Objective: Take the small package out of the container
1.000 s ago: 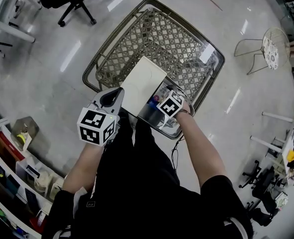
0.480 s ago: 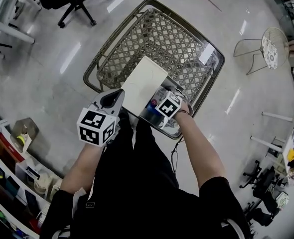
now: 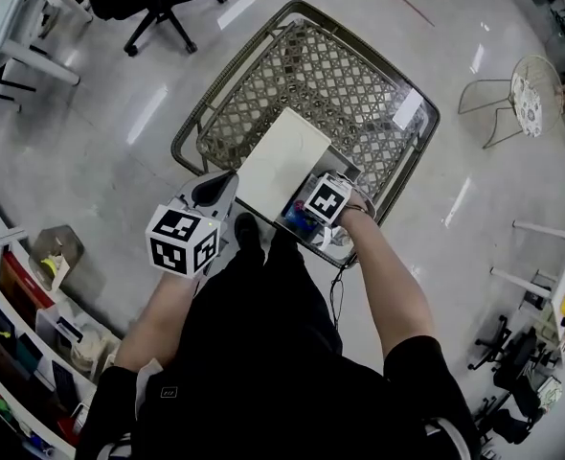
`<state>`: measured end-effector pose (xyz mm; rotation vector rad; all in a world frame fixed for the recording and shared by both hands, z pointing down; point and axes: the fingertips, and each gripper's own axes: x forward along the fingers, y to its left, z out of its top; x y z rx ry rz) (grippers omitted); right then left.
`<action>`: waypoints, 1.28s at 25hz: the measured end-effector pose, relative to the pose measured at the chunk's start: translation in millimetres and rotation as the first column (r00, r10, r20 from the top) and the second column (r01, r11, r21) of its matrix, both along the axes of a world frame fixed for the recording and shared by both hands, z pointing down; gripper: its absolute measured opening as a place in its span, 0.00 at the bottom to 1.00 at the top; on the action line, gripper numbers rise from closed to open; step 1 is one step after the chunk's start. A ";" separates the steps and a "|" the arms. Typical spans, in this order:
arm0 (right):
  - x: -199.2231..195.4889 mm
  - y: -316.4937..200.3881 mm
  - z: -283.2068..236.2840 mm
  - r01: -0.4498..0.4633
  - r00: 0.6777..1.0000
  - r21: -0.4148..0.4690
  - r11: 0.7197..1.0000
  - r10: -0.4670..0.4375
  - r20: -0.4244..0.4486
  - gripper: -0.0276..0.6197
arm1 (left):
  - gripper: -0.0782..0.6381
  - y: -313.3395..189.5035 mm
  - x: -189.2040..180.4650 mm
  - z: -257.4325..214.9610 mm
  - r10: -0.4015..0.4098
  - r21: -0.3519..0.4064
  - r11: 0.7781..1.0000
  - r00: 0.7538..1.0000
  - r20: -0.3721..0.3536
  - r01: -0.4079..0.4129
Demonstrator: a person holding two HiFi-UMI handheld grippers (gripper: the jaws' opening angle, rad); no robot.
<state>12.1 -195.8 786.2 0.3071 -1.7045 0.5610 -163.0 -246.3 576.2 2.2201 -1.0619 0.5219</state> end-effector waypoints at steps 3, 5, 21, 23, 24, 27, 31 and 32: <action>-1.0 10.5 -5.1 0.003 1.000 0.002 1.000 -0.003 -0.001 0.59 | 0.12 -5.9 4.0 -8.8 -0.001 0.012 1.000 1.000 -0.024 0.001; 0.9 9.6 -9.4 -0.012 1.000 0.036 0.999 0.012 0.005 0.55 | 0.12 -8.0 8.3 -14.1 0.009 0.022 1.000 0.999 -0.035 -0.008; 1.2 12.6 -83.2 -0.223 0.952 0.116 0.968 0.190 0.239 0.23 | 0.12 9.9 68.4 13.2 0.222 -0.031 0.974 0.973 -0.061 -0.224; -2.6 17.3 -91.0 -0.241 0.943 0.120 0.963 0.204 0.262 0.22 | 0.12 16.4 87.0 19.2 0.270 -0.030 0.962 0.960 -0.072 -0.273; -4.1 19.5 -93.9 -0.248 0.940 0.125 0.961 0.207 0.272 0.22 | 0.12 19.8 96.0 21.9 0.293 -0.029 0.955 0.953 -0.074 -0.296; -6.9 25.7 -99.5 -0.255 0.934 0.146 0.956 0.204 0.294 0.21 | 0.12 29.4 120.5 29.3 0.361 -0.027 0.931 0.930 -0.076 -0.364; -16.1 34.9 -109.9 -0.291 0.909 0.141 0.946 0.227 0.348 0.21 | 0.12 38.7 143.5 41.7 0.427 -0.034 0.902 0.900 -0.084 -0.431; -18.2 37.6 -112.4 -0.302 0.902 0.135 0.944 0.237 0.362 0.21 | 0.12 41.5 147.7 45.6 0.441 -0.040 0.894 0.893 -0.086 -0.446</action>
